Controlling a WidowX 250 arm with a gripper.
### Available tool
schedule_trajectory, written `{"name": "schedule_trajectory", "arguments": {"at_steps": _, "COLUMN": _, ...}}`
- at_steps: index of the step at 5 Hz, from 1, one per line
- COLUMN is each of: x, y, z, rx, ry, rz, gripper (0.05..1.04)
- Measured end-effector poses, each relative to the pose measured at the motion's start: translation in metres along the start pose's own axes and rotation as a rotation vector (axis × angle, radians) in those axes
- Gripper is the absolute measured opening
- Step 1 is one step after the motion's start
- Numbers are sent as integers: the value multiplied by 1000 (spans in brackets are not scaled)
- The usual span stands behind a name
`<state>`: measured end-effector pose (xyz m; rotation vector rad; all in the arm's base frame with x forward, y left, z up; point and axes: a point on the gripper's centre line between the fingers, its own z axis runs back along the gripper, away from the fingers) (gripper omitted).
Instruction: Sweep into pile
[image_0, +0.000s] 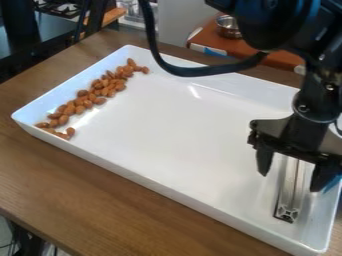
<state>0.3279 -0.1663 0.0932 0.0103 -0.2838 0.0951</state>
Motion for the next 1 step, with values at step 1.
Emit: {"name": "schedule_trajectory", "arguments": {"at_steps": 1, "x": 21, "y": 17, "z": 46, "rx": -124, "ry": 33, "rz": 32, "gripper": 1005}}
